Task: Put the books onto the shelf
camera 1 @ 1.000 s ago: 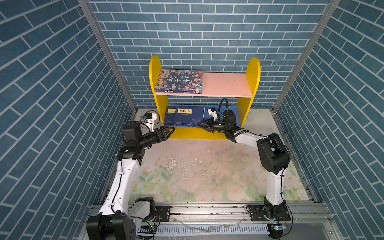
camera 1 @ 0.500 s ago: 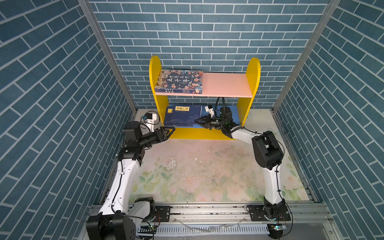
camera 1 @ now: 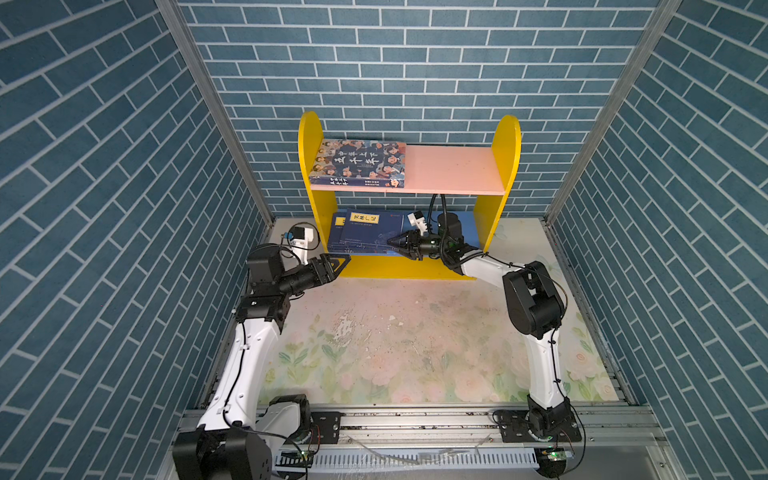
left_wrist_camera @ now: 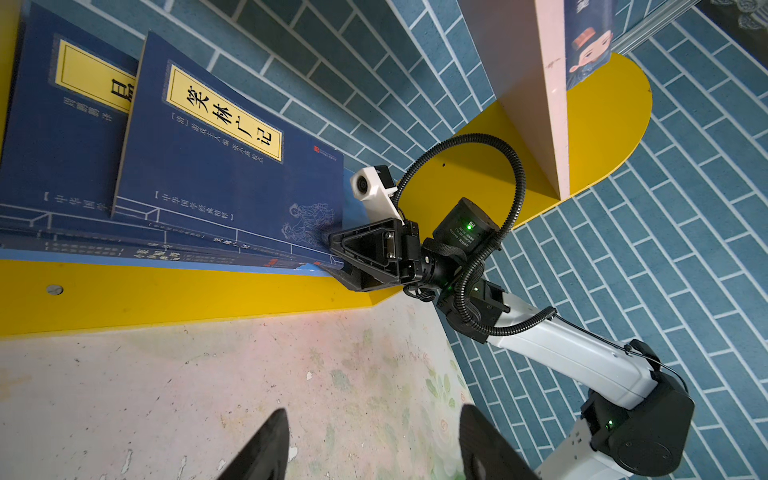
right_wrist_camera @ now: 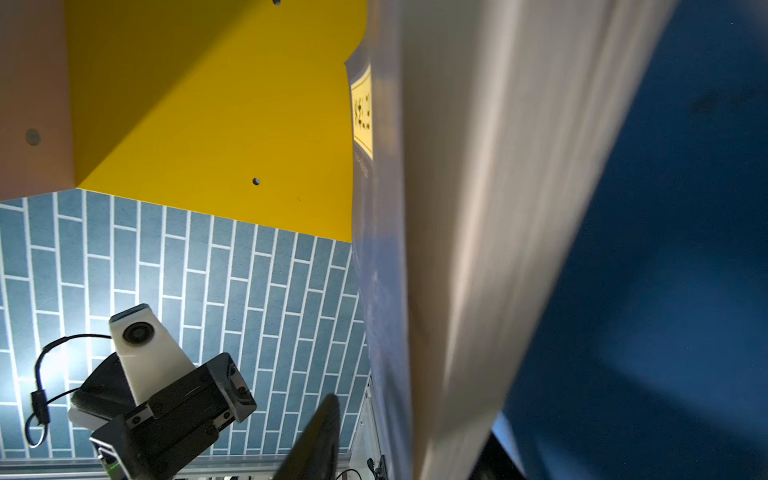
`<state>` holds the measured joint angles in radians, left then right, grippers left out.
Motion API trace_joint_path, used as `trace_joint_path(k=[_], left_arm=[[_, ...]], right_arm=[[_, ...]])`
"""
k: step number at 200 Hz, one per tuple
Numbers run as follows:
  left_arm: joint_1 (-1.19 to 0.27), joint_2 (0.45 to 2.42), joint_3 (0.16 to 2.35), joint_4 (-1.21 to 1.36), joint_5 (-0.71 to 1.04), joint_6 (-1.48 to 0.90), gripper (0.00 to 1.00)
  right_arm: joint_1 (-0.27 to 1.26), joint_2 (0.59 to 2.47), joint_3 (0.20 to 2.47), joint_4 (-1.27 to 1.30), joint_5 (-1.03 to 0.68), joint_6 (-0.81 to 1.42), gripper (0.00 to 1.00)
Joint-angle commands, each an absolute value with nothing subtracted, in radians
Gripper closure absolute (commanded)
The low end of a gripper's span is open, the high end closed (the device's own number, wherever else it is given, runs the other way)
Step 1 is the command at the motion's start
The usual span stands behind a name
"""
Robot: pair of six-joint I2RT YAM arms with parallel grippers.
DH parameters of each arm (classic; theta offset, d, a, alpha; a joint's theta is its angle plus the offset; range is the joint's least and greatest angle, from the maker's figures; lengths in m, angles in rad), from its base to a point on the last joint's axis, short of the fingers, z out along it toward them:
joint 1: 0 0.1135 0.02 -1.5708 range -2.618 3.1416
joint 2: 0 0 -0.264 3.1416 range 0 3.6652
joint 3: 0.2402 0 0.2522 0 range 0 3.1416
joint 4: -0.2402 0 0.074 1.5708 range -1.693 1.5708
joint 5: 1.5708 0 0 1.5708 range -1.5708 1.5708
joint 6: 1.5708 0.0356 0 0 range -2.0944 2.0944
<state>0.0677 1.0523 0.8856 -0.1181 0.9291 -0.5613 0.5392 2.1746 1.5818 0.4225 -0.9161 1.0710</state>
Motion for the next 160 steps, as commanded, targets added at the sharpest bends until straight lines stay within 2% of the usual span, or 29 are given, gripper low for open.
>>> trace_joint_path(k=[1,104,132,160], left_arm=[[0.072,1.033,0.870,-0.097,0.940,-0.558,0.33],[0.072,1.027,0.864,-0.096,0.940,-0.561,0.33],[0.072,1.025,0.862,-0.098,0.940,-0.560,0.33],[0.072,1.027,0.859,-0.096,0.939,-0.563,0.33]], right_arm=[[0.534,2.137,1.598,0.284,-0.857,0.967,0.52],[0.522,2.094,1.604,0.268,-0.809,0.930,0.53],[0.521,2.105,1.624,0.266,-0.811,0.931,0.59],[0.521,2.121,1.654,0.261,-0.820,0.929,0.71]])
